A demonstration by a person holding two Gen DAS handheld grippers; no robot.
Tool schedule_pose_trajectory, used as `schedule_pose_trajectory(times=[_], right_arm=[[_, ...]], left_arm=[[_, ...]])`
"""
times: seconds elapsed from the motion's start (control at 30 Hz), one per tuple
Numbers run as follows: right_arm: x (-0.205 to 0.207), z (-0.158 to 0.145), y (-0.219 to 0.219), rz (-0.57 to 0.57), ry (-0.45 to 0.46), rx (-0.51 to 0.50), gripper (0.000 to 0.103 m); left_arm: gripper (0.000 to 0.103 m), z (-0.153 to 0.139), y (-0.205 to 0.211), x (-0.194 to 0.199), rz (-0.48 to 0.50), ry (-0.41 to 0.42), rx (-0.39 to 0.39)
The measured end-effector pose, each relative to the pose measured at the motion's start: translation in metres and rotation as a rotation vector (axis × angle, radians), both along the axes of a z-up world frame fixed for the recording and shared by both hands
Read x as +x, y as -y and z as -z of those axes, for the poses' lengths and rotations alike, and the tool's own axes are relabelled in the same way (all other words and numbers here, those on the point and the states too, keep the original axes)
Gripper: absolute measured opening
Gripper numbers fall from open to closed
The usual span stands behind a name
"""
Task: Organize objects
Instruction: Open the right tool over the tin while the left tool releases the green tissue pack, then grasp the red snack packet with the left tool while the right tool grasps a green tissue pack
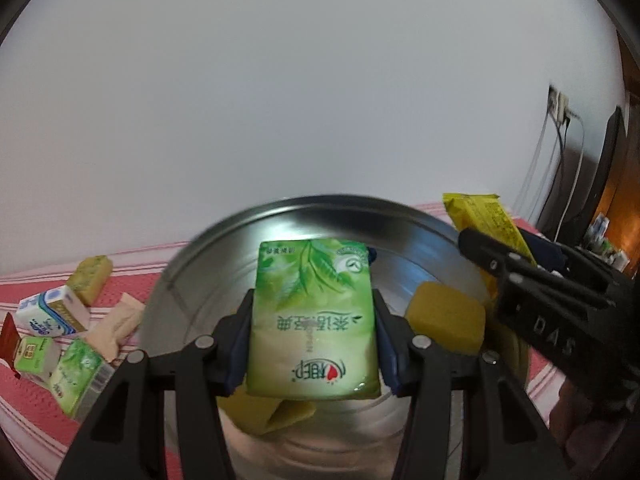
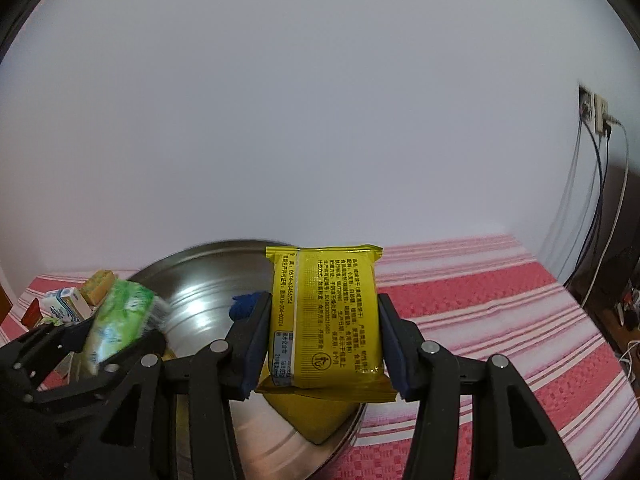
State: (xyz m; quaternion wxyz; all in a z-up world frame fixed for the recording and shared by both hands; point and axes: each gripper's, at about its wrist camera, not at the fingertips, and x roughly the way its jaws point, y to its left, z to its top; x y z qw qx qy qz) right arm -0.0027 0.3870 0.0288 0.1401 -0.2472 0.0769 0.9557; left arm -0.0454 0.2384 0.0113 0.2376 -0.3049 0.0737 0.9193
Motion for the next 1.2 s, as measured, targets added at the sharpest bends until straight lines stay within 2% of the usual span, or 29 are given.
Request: schedule_pose_trajectory(times=[0.07,0.23,0.33,0.37,0.4,0.47,0.5,0.6,0.7,0.83,0.87,1.0,1.2], right_arm=[[-0.005,0.005,0.002,-0.009,0.020,-0.013,0.053],[0.002,0.013,0.017,-0.019,0.027,-0.021,0.053],[-0.003,0.012,0.014,-0.037,0.019,-0.039,0.053],[-0.004,0.012,0.013,-0.046,0.015,-0.050,0.053],[-0.004,0.013,0.014,-0.060,0.014,-0.065,0.054],[-0.004,0.014,0.016,-0.083,0.006,-0.087,0.057],[0.000,0.013,0.018,-0.105,-0.020,-0.124,0.062],[0.012,0.005,0.013,-0.091,-0.107,-0.183,0.072],[0.028,-0.003,0.012,-0.047,-0.196,-0.188,0.078],[0.045,-0.011,0.011,0.053,-0.274,-0.172,0.079],[0.039,-0.007,-0.008,0.080,-0.283,-0.165,0.079],[0.040,0.002,-0.022,0.165,-0.295,-0.138,0.079],[0.037,0.001,0.000,0.171,-0.287,-0.065,0.079]], left_arm=[[0.052,0.003,-0.002,0.001,0.001,0.004,-0.024],[0.052,0.008,-0.010,0.014,-0.025,-0.043,-0.102],[0.053,0.007,-0.009,0.016,-0.023,-0.041,-0.101],[0.061,0.004,-0.008,0.017,-0.020,-0.040,-0.091],[0.079,0.002,-0.006,0.019,-0.015,-0.041,-0.075],[0.096,-0.005,-0.005,0.023,-0.033,-0.078,-0.064],[0.103,-0.009,-0.002,0.025,-0.049,-0.110,-0.063],[0.103,-0.023,0.006,0.035,-0.071,-0.186,-0.039],[0.103,-0.030,0.014,0.037,-0.090,-0.196,-0.027],[0.103,-0.020,0.032,0.032,-0.143,-0.174,-0.042],[0.103,-0.018,0.036,0.030,-0.162,-0.163,-0.046],[0.103,-0.013,0.060,0.016,-0.205,-0.134,-0.028],[0.103,-0.009,0.073,0.015,-0.229,-0.158,-0.056]])
